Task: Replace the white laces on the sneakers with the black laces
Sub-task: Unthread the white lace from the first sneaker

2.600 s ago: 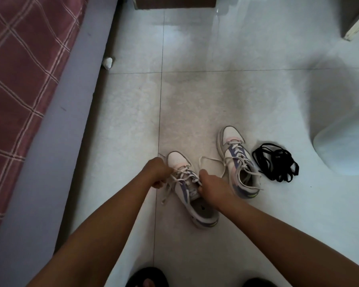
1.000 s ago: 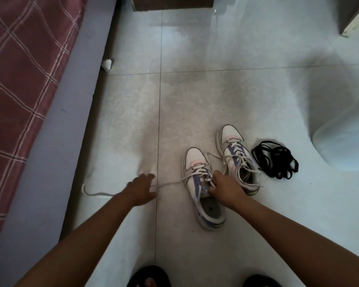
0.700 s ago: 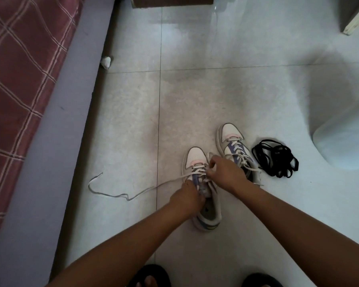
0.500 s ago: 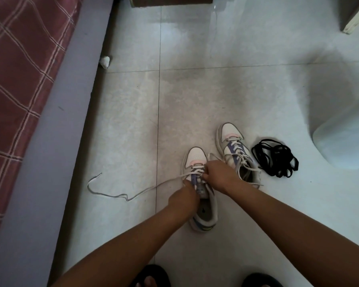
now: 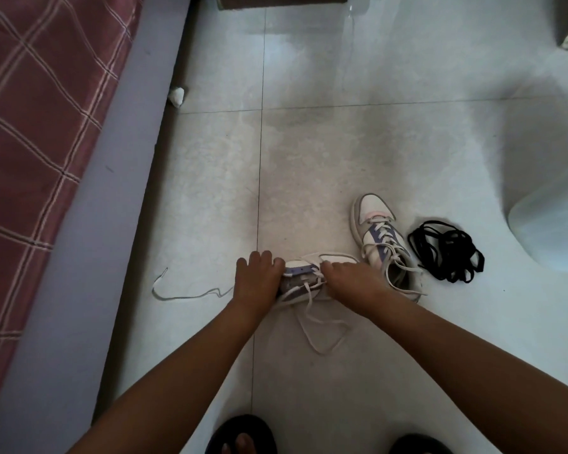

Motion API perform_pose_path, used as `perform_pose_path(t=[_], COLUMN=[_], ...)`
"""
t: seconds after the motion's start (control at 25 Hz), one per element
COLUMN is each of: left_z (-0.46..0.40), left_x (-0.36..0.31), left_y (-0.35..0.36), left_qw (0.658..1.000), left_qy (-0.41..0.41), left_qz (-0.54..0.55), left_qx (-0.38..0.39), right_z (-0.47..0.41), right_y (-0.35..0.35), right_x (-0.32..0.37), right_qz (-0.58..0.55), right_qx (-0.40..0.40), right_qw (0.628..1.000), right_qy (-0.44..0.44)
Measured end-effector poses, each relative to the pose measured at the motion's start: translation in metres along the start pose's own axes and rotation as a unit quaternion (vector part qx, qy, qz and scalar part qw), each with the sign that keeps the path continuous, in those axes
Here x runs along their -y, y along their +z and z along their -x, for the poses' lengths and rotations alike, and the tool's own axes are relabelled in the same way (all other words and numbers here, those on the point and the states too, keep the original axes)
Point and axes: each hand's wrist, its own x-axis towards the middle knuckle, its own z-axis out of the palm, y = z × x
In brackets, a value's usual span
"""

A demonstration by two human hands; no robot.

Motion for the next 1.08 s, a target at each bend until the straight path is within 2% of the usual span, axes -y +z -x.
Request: perform_pose_path(t=[0.04, 0.08, 0.12, 0.16, 0.24, 0.28, 0.32, 0.36, 0.4, 0.44, 0.52, 0.56, 0.64, 0.68, 0.72, 0.76, 0.8, 0.84, 0.88, 0.92, 1.0, 1.04, 1.08], left_z=[0.002, 0.002, 0.005, 0.009, 0.022, 0.031, 0.04, 0.046, 0.047, 0.046, 0.041, 0.039, 0.039, 0.039, 0.039, 0.039, 0.038, 0.038, 0.037, 0.037, 0.037, 0.037, 0.037], left_x=[-0.003, -0.003, -0.004, -0.003, -0.004, -0.007, -0.01, -0.011, -0.012, -0.012, -0.008, -0.007, -0.006, -0.006, -0.005, -0.005, -0.005, -0.005, -0.005, -0.006, -0.006, -0.006, -0.006], left_y=[0.001, 0.0, -0.004, -0.011, -0.018, -0.016, -0.013, -0.01, -0.007, -0.006, -0.002, 0.001, 0.003, 0.003, 0.003, 0.003, 0.003, 0.004, 0.005, 0.005, 0.006, 0.006, 0.005], left_qw=[1.0, 1.0, 0.998, 0.992, 0.976, 0.969, 0.965, 0.966, 0.969, 0.973, 0.978, 0.976, 0.97, 0.969, 0.968, 0.968, 0.968, 0.968, 0.968, 0.969, 0.971, 0.971, 0.971], left_qy=[0.006, -0.005, -0.029, -0.048, -0.022, 0.01, 0.044, 0.07, 0.084, 0.086, 0.073, 0.072, 0.072, 0.074, 0.076, 0.076, 0.073, 0.071, 0.069, 0.068, 0.066, 0.064, 0.063], left_qz=[0.004, 0.017, 0.044, 0.08, 0.133, 0.147, 0.156, 0.162, 0.163, 0.17, 0.186, 0.196, 0.222, 0.227, 0.226, 0.227, 0.228, 0.229, 0.229, 0.226, 0.22, 0.221, 0.221], left_qx=[-0.005, -0.02, -0.044, -0.08, -0.168, -0.199, -0.205, -0.19, -0.165, -0.129, -0.067, -0.058, -0.067, -0.071, -0.074, -0.078, -0.079, -0.079, -0.075, -0.07, -0.064, -0.061, -0.059], right_z=[-0.002, -0.002, -0.001, 0.0, 0.004, 0.006, 0.007, 0.006, 0.002, -0.002, -0.008, -0.01, -0.005, -0.002, -0.001, -0.001, -0.001, 0.0, -0.001, -0.002, 0.0, 0.003, 0.003], right_y=[-0.001, -0.003, -0.005, -0.005, 0.001, 0.003, 0.003, 0.004, 0.004, 0.006, 0.011, 0.012, 0.011, 0.008, 0.006, 0.0, -0.005, -0.007, -0.007, -0.003, 0.008, 0.01, 0.012], right_x=[-0.002, -0.001, 0.001, 0.004, 0.013, 0.019, 0.025, 0.028, 0.031, 0.034, 0.037, 0.034, 0.021, 0.009, -0.003, -0.016, -0.026, -0.028, -0.026, -0.018, 0.002, 0.011, 0.018], right_qz=[0.003, -0.051, -0.158, -0.303, -0.576, -0.656, -0.707, -0.733, -0.74, -0.729, -0.66, -0.6, -0.39, -0.22, -0.047, 0.063, 0.1, 0.049, -0.056, -0.21, -0.476, -0.54, -0.556], right_qx=[-0.036, -0.063, -0.077, -0.072, 0.011, 0.055, 0.075, 0.07, 0.049, 0.023, -0.024, -0.036, -0.051, -0.091, -0.129, -0.18, -0.226, -0.203, -0.176, -0.106, 0.043, 0.069, 0.06], right_qw=[0.999, 0.994, 0.974, 0.924, 0.746, 0.664, 0.607, 0.579, 0.575, 0.596, 0.685, 0.749, 0.9, 0.962, 0.986, 0.978, 0.963, 0.966, 0.96, 0.933, 0.825, 0.785, 0.781], right_qy=[0.022, 0.071, 0.144, 0.221, 0.333, 0.354, 0.355, 0.351, 0.346, 0.336, 0.307, 0.279, 0.188, 0.135, 0.092, 0.081, 0.11, 0.155, 0.212, 0.273, 0.303, 0.295, 0.278])
